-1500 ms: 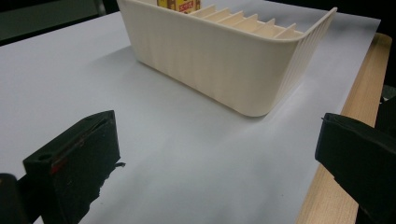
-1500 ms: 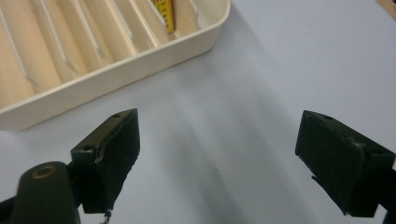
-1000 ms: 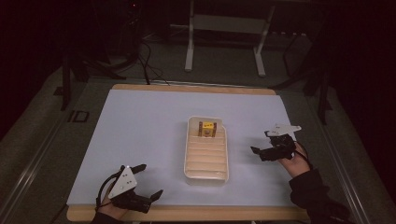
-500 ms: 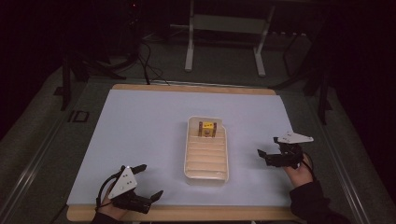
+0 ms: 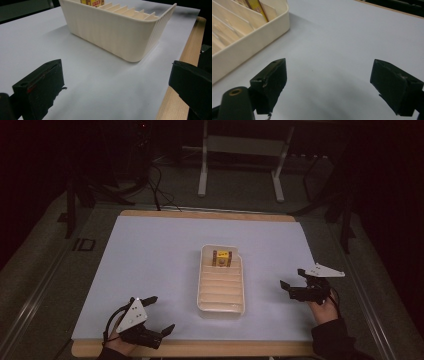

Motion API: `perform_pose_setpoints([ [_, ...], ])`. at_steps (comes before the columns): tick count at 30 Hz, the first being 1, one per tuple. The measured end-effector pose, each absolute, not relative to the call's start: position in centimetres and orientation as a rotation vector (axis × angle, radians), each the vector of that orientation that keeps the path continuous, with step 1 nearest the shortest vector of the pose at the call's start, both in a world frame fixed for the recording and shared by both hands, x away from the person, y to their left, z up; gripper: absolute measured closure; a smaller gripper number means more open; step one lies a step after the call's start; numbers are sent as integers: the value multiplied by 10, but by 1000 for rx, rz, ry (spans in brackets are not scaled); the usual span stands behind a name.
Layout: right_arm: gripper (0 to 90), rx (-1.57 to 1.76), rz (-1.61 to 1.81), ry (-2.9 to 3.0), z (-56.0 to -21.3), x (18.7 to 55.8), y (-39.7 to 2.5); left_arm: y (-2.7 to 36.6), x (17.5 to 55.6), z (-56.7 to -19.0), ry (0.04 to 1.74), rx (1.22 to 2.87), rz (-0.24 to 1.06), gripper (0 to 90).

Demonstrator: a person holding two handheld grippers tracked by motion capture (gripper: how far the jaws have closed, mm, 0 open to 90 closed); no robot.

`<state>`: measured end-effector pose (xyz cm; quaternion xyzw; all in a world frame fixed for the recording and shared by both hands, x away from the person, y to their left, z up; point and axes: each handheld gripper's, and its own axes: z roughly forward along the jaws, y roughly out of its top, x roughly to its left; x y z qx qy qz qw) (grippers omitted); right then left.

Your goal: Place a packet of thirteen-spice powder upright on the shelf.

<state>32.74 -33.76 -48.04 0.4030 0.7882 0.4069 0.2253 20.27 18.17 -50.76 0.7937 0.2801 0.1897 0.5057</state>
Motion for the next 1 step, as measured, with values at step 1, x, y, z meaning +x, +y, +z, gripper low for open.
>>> perform_pose_setpoints([
  [1,138,1115,1120,2188,-481,328,-338,182,203,-508,676,1915,458,0],
])
